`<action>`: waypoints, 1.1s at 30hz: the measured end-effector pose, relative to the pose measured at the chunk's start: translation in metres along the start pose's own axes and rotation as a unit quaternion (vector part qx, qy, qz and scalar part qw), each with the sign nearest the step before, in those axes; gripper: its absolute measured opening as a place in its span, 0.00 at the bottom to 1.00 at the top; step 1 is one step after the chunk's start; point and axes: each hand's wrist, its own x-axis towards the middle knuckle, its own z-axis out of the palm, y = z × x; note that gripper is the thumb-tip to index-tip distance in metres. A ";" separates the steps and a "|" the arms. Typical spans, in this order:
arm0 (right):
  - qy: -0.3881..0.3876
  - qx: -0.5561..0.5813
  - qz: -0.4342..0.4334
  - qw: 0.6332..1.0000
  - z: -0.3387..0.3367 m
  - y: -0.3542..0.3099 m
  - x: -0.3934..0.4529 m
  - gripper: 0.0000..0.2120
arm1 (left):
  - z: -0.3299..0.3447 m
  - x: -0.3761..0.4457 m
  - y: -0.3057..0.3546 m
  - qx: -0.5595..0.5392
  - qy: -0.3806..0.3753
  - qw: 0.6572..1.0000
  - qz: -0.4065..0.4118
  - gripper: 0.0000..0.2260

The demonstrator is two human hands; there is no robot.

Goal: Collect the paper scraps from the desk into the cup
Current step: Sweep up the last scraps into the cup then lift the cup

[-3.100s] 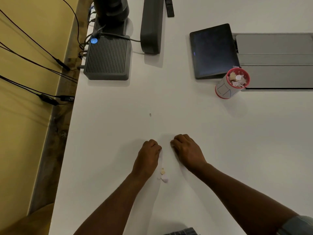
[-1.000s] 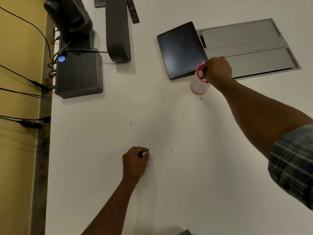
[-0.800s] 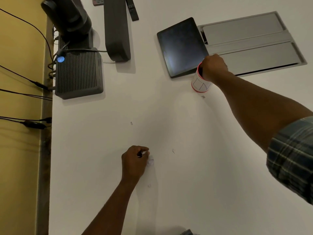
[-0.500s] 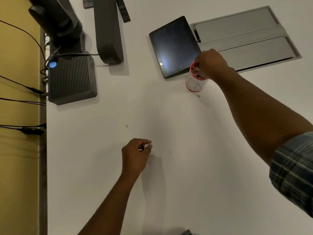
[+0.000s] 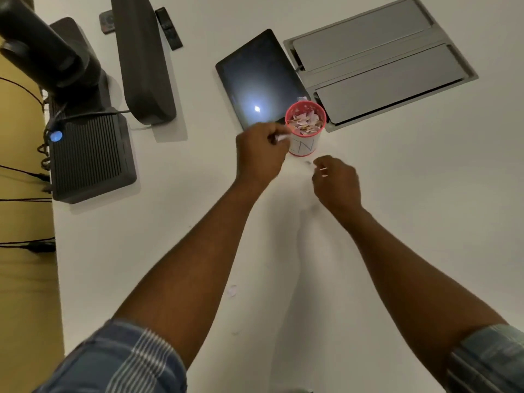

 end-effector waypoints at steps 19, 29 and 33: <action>-0.123 -0.184 -0.176 0.959 0.030 0.000 -0.011 0.07 | 0.054 0.074 0.023 0.297 -0.126 0.938 0.127 0.21; -0.078 -0.110 -0.132 0.982 0.027 0.011 -0.014 0.09 | -0.047 -0.003 -0.065 0.160 0.062 0.985 0.005 0.11; -0.084 -0.101 -0.090 0.987 0.027 0.013 0.008 0.21 | -0.088 -0.052 -0.125 0.160 0.115 0.977 -0.085 0.12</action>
